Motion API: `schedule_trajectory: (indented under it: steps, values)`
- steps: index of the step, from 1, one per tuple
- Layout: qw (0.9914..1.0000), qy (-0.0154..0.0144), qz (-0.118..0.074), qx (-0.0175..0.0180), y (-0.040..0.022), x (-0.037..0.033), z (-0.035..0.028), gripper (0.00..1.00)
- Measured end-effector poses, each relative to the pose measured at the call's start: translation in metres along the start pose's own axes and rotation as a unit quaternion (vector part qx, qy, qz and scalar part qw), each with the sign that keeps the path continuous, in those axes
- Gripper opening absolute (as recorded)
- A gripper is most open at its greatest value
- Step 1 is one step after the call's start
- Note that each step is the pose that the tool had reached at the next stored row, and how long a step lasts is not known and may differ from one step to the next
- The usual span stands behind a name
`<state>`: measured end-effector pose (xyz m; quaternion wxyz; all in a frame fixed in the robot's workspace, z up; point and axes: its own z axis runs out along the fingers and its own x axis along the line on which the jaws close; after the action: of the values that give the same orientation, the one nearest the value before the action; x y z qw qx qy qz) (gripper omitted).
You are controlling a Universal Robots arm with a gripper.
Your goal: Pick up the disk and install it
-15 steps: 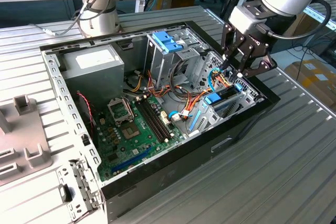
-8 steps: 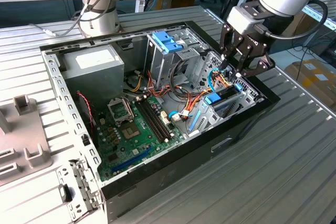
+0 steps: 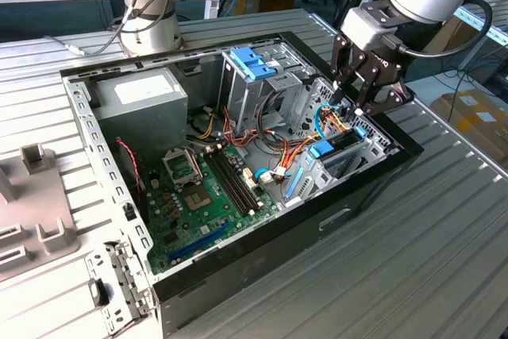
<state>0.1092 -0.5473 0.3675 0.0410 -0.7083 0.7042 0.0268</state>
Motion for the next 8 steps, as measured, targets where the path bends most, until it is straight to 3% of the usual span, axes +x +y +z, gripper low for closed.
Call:
schedule_trajectory:
  steps: [2, 6, 8]
  values:
    - [1.00000, 0.0000, 0.000, 0.0000, 0.0000, 0.0000, 0.0000, 0.41]
    - [1.00000, 0.0000, 0.000, 0.0000, 0.0000, -0.0001, 0.0000, 0.16]
    - [1.00000, 0.0000, 0.000, 0.0000, 0.0000, -0.0002, 0.0000, 0.16]
